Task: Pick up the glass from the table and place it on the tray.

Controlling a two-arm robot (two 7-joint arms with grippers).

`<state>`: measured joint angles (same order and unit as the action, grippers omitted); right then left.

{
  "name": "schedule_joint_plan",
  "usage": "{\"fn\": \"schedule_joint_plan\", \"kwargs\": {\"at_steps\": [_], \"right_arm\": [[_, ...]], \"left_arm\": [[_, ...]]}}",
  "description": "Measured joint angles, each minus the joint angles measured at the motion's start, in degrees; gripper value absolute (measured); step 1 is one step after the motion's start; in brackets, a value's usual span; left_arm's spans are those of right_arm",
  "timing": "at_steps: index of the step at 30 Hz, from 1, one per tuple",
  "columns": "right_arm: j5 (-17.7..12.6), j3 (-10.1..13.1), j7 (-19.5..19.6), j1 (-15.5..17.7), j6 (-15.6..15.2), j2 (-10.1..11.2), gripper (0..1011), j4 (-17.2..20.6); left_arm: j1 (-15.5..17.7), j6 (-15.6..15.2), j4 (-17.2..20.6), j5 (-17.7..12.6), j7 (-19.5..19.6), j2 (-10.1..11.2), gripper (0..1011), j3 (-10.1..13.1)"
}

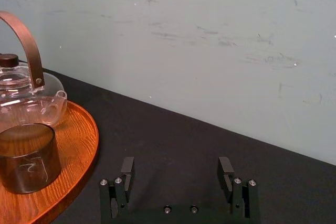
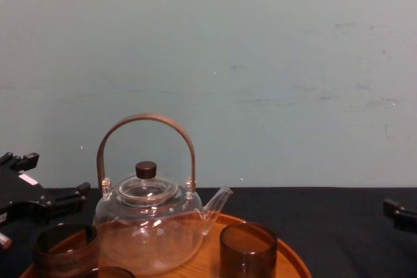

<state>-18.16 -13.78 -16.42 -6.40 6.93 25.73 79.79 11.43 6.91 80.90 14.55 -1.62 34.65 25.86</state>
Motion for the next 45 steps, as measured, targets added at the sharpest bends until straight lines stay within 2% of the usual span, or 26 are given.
{"fn": "schedule_joint_plan", "kwargs": {"at_steps": [9,45], "right_arm": [[1.0,0.8,-0.4,-0.1,-0.7,-1.0,1002,-0.6],[0.7,0.6,-0.5,-0.2,-0.7,-0.7,1002,-0.5]], "left_arm": [[0.0,0.0,0.0,0.0,0.0,0.0,1001,0.0],[0.0,0.0,0.0,0.0,0.0,0.0,1001,0.0]]}}
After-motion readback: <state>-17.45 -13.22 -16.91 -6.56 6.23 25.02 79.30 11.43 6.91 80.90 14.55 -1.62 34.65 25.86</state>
